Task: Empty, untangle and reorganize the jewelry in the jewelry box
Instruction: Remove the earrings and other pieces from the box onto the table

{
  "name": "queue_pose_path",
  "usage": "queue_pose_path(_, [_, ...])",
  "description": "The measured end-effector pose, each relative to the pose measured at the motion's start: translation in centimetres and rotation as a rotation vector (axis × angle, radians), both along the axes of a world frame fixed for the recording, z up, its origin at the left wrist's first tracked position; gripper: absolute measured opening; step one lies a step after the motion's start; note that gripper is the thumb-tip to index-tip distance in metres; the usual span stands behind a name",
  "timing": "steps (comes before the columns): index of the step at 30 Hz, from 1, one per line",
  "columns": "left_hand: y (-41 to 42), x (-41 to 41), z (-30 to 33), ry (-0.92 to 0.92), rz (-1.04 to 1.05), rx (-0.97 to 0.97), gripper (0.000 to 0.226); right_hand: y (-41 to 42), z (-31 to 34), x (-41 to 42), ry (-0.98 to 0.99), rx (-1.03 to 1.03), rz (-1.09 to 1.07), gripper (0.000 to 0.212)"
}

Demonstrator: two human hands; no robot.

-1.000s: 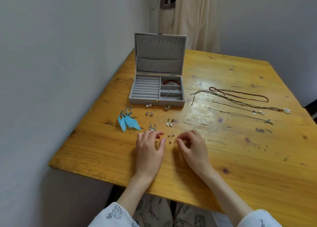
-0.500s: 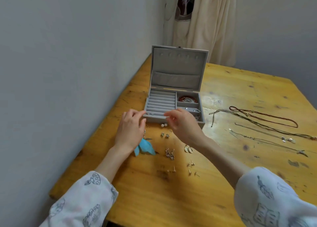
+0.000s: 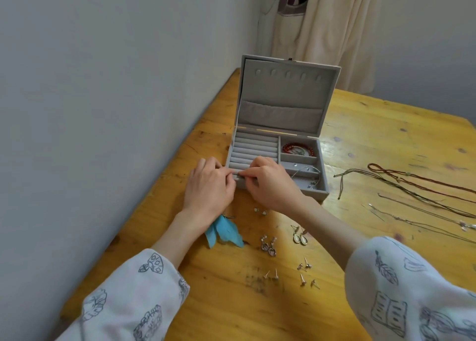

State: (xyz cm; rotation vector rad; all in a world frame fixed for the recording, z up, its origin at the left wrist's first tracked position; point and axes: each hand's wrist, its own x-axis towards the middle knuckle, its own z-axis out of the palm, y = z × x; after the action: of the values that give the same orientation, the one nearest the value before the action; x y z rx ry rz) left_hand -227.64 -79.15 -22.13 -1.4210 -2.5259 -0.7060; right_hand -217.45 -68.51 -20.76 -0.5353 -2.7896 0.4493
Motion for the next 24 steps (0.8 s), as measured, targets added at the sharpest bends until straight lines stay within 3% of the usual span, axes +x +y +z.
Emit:
queue_pose_path(6, [1.5,-1.3,2.0,-0.014,-0.015,-0.178,0.025,0.4,0.4,-1.4,0.030,-0.172,-0.100,0.019])
queue_pose_path(13, [3.5,-2.7,3.9,-0.292,-0.050,-0.379,0.009,1.2,1.4,-2.9,-0.141,-0.327,-0.152,0.015])
queue_pose_path(19, [4.5,-2.9,4.2,-0.225,-0.074,-0.520,0.010,1.3,2.0,-3.2,-0.221,-0.291,-0.136,0.016])
queue_pose_path(24, [3.3,-2.3,3.8,-0.137,-0.104,-0.525,0.006,0.8,1.9,-2.3,-0.145,-0.295,-0.209,0.016])
